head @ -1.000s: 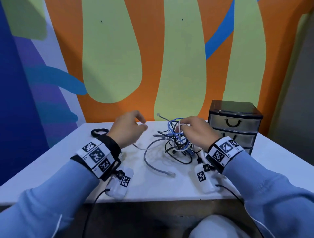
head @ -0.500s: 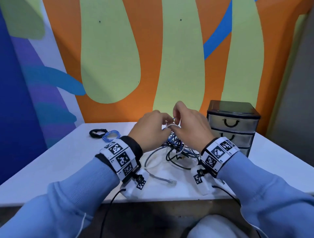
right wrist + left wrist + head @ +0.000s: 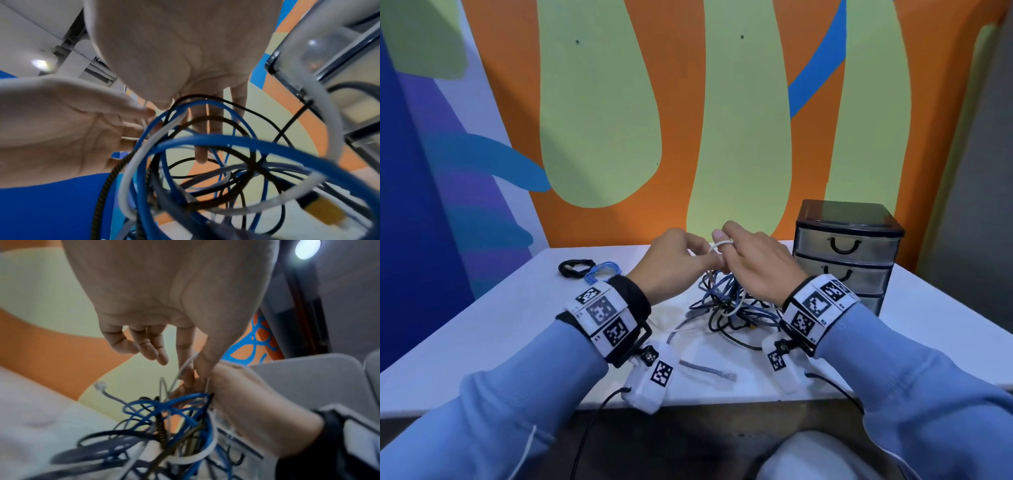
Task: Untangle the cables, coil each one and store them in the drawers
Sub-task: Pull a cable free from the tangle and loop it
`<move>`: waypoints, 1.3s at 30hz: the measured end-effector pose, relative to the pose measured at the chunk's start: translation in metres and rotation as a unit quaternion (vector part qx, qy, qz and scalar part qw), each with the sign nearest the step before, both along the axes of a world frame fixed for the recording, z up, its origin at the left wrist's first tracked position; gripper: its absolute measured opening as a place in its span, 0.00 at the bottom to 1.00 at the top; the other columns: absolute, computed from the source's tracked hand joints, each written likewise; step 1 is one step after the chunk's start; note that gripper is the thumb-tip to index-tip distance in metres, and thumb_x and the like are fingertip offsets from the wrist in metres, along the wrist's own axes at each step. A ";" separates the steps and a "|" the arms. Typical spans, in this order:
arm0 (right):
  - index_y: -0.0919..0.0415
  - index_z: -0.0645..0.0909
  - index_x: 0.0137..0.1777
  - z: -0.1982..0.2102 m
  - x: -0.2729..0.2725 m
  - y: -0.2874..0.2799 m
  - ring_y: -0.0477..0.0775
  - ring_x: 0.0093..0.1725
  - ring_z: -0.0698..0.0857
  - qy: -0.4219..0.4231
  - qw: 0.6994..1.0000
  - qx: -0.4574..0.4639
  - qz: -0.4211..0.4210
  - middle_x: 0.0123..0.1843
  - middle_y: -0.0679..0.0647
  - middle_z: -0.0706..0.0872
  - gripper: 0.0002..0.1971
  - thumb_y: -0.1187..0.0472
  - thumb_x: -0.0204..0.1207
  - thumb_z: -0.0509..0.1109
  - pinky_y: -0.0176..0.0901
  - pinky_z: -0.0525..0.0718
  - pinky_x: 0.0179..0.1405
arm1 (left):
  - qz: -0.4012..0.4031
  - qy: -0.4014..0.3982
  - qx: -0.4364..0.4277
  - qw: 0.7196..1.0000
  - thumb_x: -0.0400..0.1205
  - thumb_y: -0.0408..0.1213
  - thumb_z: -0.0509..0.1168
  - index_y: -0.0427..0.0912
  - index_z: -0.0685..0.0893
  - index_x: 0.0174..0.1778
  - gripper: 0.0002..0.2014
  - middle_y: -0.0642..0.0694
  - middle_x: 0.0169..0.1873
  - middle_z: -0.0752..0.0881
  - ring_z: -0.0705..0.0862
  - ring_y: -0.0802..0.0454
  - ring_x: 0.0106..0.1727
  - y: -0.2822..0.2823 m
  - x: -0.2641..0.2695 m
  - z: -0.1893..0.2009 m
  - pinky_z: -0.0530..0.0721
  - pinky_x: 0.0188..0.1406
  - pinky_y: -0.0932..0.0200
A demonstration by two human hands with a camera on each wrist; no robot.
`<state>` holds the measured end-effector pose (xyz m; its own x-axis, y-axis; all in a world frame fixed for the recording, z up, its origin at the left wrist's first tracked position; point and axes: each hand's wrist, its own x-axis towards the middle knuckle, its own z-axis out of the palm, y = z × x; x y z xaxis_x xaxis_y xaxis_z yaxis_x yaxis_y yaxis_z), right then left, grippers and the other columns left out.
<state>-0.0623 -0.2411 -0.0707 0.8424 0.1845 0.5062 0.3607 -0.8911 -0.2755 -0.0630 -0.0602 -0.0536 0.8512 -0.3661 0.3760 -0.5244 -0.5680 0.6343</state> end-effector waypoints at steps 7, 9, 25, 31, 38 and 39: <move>0.48 0.74 0.54 0.000 -0.003 0.000 0.55 0.45 0.84 0.088 0.995 -0.018 0.035 0.43 0.46 0.85 0.08 0.45 0.88 0.64 0.53 0.75 0.43 | 0.007 0.051 -0.230 0.972 0.89 0.33 0.68 0.45 0.86 0.42 0.10 0.44 0.40 0.93 0.89 0.51 0.43 -0.001 0.003 0.014 0.82 0.48 0.55; 0.49 0.77 0.54 0.000 -0.003 0.004 0.57 0.49 0.84 0.108 0.992 -0.057 0.016 0.46 0.47 0.86 0.08 0.46 0.87 0.66 0.53 0.74 0.48 | 0.006 0.100 -0.306 0.947 0.86 0.30 0.69 0.43 0.86 0.38 0.10 0.45 0.33 0.87 0.83 0.48 0.36 -0.003 -0.002 0.023 0.81 0.49 0.51; 0.44 0.78 0.61 0.000 0.007 -0.015 0.59 0.46 0.85 0.085 0.990 -0.081 -0.083 0.46 0.48 0.88 0.12 0.57 0.91 0.54 0.54 0.78 0.49 | 0.128 -0.068 -0.259 0.955 0.84 0.42 0.73 0.44 0.87 0.33 0.13 0.53 0.25 0.81 0.77 0.50 0.28 0.034 0.005 0.047 0.77 0.35 0.55; 0.46 0.82 0.60 -0.001 0.008 -0.023 0.54 0.44 0.84 0.135 0.990 -0.002 -0.031 0.44 0.45 0.86 0.11 0.49 0.91 0.58 0.52 0.79 0.45 | 0.050 0.098 -0.334 0.936 0.85 0.40 0.67 0.43 0.84 0.35 0.13 0.53 0.24 0.64 0.58 0.53 0.22 0.044 -0.004 0.063 0.57 0.18 0.64; 0.46 0.80 0.59 0.000 0.004 -0.021 0.59 0.53 0.87 0.108 0.994 0.028 -0.001 0.50 0.50 0.91 0.20 0.44 0.94 0.46 0.61 0.82 0.62 | 0.123 -0.005 -0.085 0.989 0.81 0.49 0.77 0.51 0.85 0.64 0.17 0.47 0.43 0.84 0.85 0.44 0.44 0.034 -0.008 0.048 0.83 0.42 0.50; 0.48 0.78 0.59 0.000 0.004 -0.021 0.60 0.49 0.87 0.080 0.997 0.022 0.000 0.46 0.51 0.91 0.21 0.42 0.94 0.45 0.60 0.84 0.58 | 0.130 -0.027 -0.052 0.990 0.80 0.50 0.78 0.55 0.80 0.70 0.24 0.47 0.49 0.84 0.85 0.44 0.50 0.032 -0.008 0.046 0.81 0.46 0.50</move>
